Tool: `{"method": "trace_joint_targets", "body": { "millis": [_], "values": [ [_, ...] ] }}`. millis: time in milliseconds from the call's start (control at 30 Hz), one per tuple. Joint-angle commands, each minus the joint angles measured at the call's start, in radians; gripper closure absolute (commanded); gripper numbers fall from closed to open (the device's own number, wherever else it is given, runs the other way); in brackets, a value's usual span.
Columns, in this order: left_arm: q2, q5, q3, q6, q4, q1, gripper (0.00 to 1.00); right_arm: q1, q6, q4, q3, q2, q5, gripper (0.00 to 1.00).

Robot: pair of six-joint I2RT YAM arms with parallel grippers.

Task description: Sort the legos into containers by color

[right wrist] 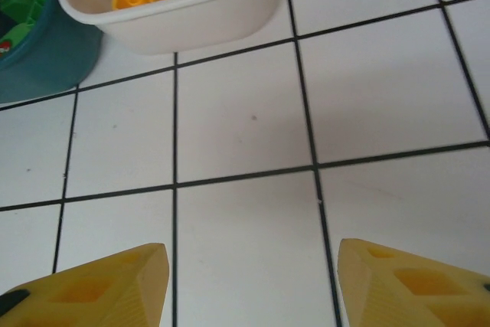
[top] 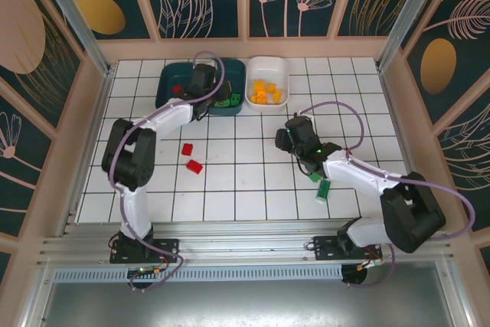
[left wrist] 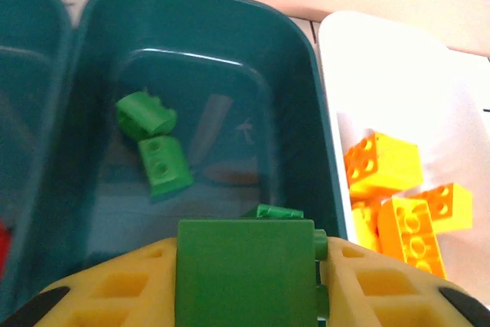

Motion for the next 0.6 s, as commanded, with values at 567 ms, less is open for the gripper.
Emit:
{"method": "trace_joint_targets", "body": {
  "millis": [567],
  "values": [
    [-0.001,0.118,0.11,0.024,-0.087,0.003,0.28,-0.078,0.223,-0.429,-0.031,-0.168,0.098,0.25]
  ]
}}
